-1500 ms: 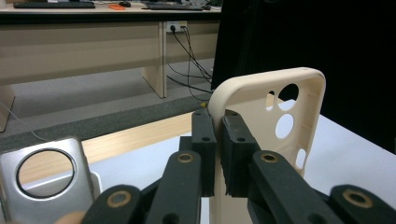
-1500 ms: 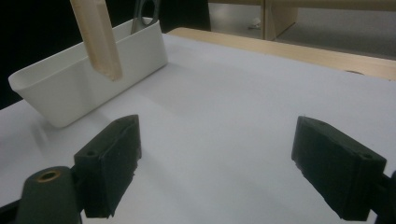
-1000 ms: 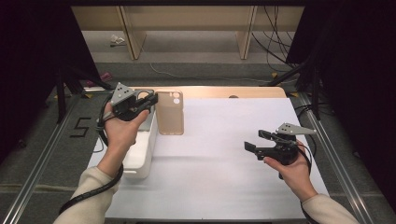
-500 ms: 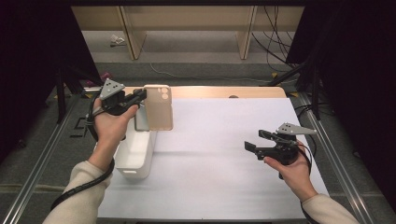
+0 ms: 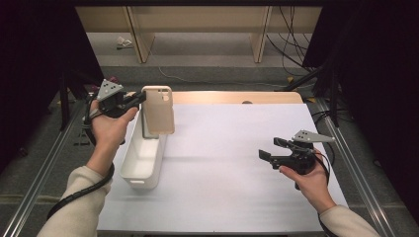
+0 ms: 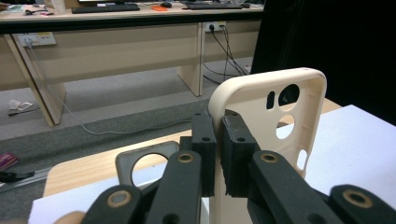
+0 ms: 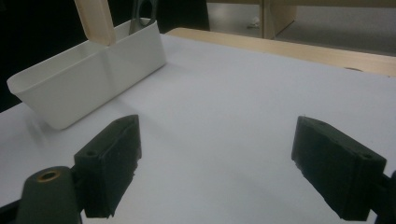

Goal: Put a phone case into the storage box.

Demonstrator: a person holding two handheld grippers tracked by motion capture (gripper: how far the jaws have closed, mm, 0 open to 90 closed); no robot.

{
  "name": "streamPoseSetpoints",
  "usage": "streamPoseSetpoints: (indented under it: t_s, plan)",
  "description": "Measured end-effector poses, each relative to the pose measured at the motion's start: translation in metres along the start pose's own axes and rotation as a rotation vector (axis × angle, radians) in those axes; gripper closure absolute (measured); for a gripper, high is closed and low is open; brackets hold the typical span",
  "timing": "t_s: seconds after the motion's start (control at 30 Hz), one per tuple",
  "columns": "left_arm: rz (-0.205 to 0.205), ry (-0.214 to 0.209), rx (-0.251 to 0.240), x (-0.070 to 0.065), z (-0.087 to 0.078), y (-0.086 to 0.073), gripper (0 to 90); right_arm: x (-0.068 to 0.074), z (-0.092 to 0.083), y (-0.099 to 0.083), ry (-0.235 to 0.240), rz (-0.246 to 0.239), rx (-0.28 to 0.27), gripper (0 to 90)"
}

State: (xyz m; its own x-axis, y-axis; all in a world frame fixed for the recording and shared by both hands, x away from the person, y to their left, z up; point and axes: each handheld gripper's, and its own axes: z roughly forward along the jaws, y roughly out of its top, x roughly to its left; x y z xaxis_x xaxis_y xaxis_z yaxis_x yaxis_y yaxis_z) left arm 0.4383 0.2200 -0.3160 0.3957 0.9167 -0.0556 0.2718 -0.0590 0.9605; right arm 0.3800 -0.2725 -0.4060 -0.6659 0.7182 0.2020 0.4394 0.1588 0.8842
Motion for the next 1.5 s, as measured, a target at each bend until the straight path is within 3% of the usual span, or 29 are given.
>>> streamPoseSetpoints:
  t_s: [0.4, 1.5]
  plan:
    - [0.007, 0.045, 0.002, 0.016, 0.002, 0.005, 84.8, 0.0, 0.001, 0.0, 0.001, 0.0, 0.001, 16.8]
    - [0.04, 0.126, 0.053, 0.037, 0.023, -0.001, 84.8, -0.001, 0.001, -0.001, 0.001, 0.004, 0.003, 16.8]
